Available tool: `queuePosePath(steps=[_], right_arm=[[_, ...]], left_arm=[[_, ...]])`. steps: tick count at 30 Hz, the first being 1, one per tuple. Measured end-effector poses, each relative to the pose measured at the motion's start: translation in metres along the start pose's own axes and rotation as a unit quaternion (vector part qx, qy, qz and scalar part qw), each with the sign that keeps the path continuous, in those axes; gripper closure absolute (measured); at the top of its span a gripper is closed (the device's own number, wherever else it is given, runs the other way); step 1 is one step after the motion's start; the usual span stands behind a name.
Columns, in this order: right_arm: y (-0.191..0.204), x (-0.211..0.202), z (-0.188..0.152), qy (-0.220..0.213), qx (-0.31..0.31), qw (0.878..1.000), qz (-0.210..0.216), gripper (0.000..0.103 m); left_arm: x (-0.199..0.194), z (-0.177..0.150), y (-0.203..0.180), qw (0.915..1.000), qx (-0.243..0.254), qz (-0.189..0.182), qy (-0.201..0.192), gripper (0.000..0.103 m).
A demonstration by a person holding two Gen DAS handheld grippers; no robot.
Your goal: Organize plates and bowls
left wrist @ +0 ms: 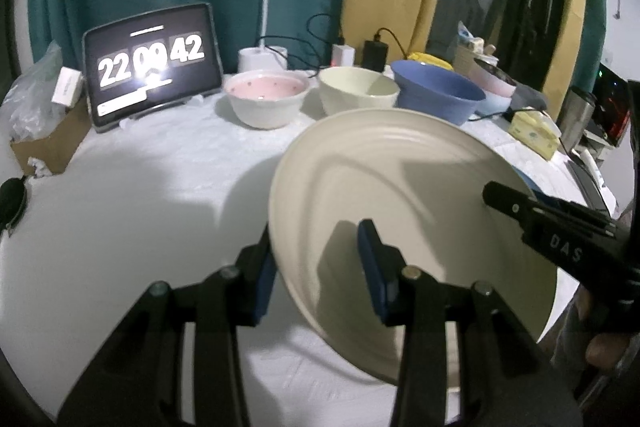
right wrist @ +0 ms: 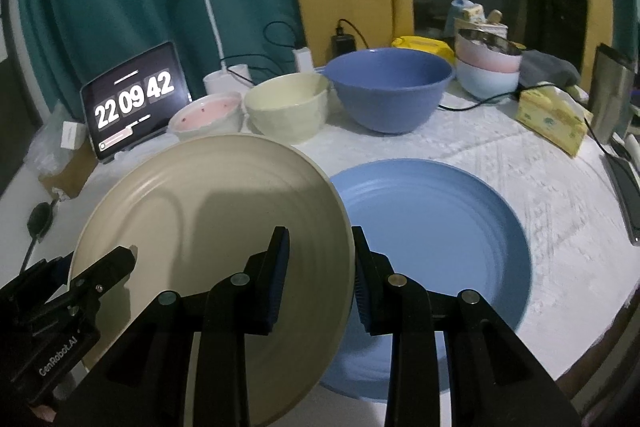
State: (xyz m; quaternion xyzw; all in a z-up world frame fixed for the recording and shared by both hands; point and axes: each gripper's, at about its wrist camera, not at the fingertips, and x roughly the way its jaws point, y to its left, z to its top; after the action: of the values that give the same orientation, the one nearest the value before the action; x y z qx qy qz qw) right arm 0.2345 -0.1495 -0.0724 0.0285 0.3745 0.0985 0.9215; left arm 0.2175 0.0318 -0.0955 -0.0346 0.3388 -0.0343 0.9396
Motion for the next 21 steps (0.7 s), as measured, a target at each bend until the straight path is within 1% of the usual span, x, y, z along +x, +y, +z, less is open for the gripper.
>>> queuePosePath(steps=[8,12,21], right_arm=[[-0.03,0.0,-0.004,0.001,0.021,1.0,-0.003,0.071],[-0.039,0.0,-0.004,0.0,0.024,1.0,-0.006,0.071],[-0.069,0.001,-0.008,-0.001,0.04,0.999,-0.023,0.071]], left_arm=[[0.007,0.002,-0.025,0.9998,0.016,-0.002,0.007,0.063],[0.012,0.003,-0.035,0.9997,0.022,-0.005,0.009,0.063],[0.028,0.003,-0.065,0.9989,0.038,-0.017,0.02,0.063]])
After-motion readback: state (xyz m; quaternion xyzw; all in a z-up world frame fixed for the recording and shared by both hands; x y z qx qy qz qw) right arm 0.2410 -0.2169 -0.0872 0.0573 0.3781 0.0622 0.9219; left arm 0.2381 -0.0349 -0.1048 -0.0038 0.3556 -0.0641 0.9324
